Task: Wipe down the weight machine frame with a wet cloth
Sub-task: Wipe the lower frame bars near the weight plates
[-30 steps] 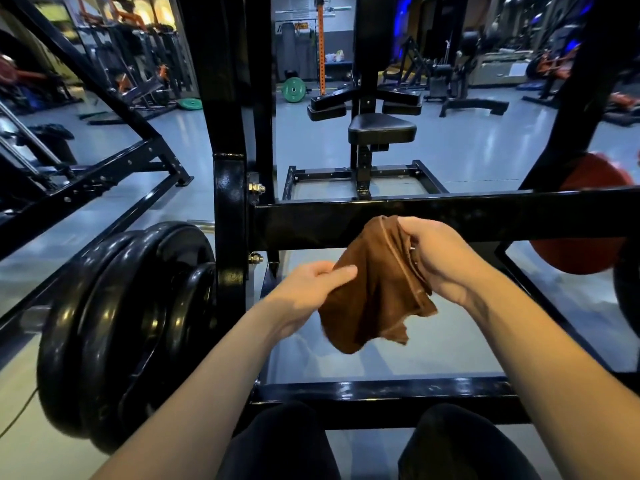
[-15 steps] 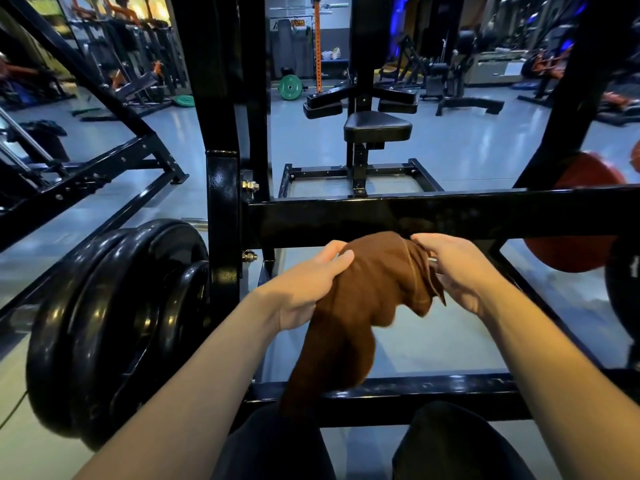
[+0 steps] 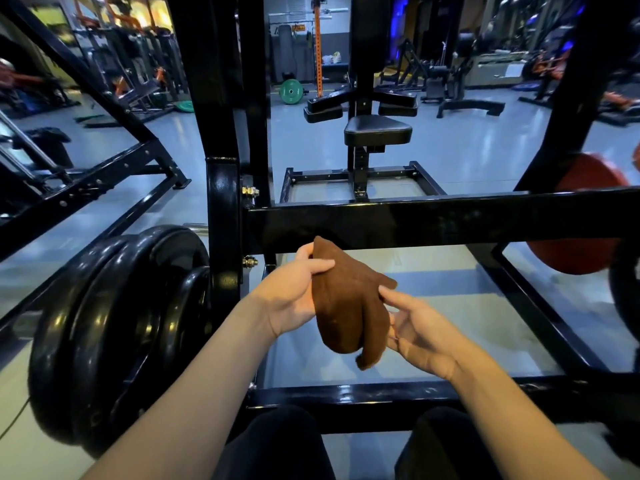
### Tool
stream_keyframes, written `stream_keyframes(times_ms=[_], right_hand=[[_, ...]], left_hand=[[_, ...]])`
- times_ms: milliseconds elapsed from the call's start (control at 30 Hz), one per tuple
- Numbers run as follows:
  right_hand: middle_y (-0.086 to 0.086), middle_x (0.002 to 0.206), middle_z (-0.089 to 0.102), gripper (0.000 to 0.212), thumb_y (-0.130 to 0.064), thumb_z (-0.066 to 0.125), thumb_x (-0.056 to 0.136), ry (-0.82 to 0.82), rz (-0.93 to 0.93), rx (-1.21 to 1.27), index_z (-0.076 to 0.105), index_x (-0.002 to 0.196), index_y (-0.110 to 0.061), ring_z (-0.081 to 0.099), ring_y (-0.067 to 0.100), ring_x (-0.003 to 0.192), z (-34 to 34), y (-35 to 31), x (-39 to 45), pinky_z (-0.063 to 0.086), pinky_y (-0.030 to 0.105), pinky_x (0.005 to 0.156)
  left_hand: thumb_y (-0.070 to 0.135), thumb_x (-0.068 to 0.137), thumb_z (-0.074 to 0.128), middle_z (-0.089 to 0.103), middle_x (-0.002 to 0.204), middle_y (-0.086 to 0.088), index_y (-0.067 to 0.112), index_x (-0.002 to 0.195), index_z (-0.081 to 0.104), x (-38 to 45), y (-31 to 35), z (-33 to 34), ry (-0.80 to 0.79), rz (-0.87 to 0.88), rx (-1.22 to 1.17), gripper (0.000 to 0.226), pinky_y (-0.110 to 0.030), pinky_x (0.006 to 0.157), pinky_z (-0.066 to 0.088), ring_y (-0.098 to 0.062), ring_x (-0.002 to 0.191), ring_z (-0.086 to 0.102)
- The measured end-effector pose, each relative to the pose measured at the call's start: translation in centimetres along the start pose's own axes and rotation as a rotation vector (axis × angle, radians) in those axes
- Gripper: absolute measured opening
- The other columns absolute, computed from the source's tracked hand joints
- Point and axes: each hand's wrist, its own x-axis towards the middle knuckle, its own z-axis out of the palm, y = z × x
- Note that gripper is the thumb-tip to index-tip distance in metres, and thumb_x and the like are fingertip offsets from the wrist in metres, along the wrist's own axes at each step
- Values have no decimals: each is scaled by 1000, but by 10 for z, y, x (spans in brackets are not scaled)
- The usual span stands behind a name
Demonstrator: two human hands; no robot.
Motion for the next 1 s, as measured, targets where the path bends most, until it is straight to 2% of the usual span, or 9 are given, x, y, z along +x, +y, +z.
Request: stream_keyframes(times_ms=[167, 267, 467, 567, 667, 800, 867, 933, 1000], right_hand=[[2, 98, 77, 23, -29, 46, 111, 130, -88, -250, 58, 130, -26, 75, 14, 83, 6, -9, 5, 58, 33, 78], [9, 115, 75, 23, -26, 47, 111, 254, -167, -257, 58, 130, -21, 74, 24, 101, 6, -13, 6, 61, 41, 88], [15, 121, 68, 48, -30, 51, 109, 329, -215, -446, 35, 153, -36, 71, 29, 101, 10, -11, 8, 63, 46, 84], [10, 80, 63, 37, -24, 45, 111, 329, -300, -401, 50, 145, -39, 63, 21, 74, 9, -17, 8, 60, 37, 68], [8, 93, 69, 32, -21, 41, 112, 297, -312, -243, 68, 127, -31, 64, 17, 78, 16, -26, 2, 55, 27, 59], [2, 116, 72, 28, -25, 46, 111, 248, -362, -225, 70, 125, -29, 69, 18, 105, 23, -34, -3, 60, 29, 75], [1, 112, 74, 28, -23, 47, 110, 227, -385, -272, 71, 120, -32, 70, 17, 104, 25, -38, -4, 61, 28, 79], [0, 114, 73, 28, -24, 48, 110, 230, -417, -379, 71, 121, -35, 68, 18, 110, 27, -40, -2, 60, 34, 91], [-2, 117, 71, 28, -27, 53, 108, 218, -456, -497, 66, 130, -37, 65, 18, 115, 28, -42, -1, 56, 36, 99]], left_hand=[[14, 111, 40, 61, 124, -2, 39, 144, 41, -1, 2, -3, 44, 74, 248, 41, -38, 88, 62, -22, 107, 69], [23, 113, 37, 58, 129, 4, 42, 149, 34, 2, -2, -8, 77, 104, 411, 41, -39, 91, 61, -21, 109, 66], [24, 112, 41, 51, 140, 0, 43, 152, 32, 5, -5, -10, 157, 143, 393, 46, -45, 100, 57, -24, 119, 62], [21, 110, 46, 61, 124, -3, 35, 141, 42, 6, -3, -14, 189, 123, 316, 34, -39, 94, 60, -24, 108, 68], [24, 108, 51, 67, 99, -5, 15, 119, 58, 7, 1, -20, 210, 99, 314, 15, -30, 80, 58, -15, 86, 67], [23, 105, 58, 57, 72, -1, 13, 83, 65, 6, 5, -30, 201, 111, 377, 26, -27, 72, 50, -11, 72, 57], [20, 99, 68, 62, 86, -3, 15, 94, 62, 3, 11, -33, 203, 89, 370, 9, -27, 77, 55, -12, 82, 63], [15, 86, 82, 62, 113, -10, 21, 121, 51, 2, 14, -39, 208, 48, 456, 47, -37, 94, 58, -23, 103, 67], [14, 78, 86, 62, 117, -11, 29, 126, 48, 0, 16, -42, 180, 35, 705, 63, -35, 90, 59, -25, 105, 67]])
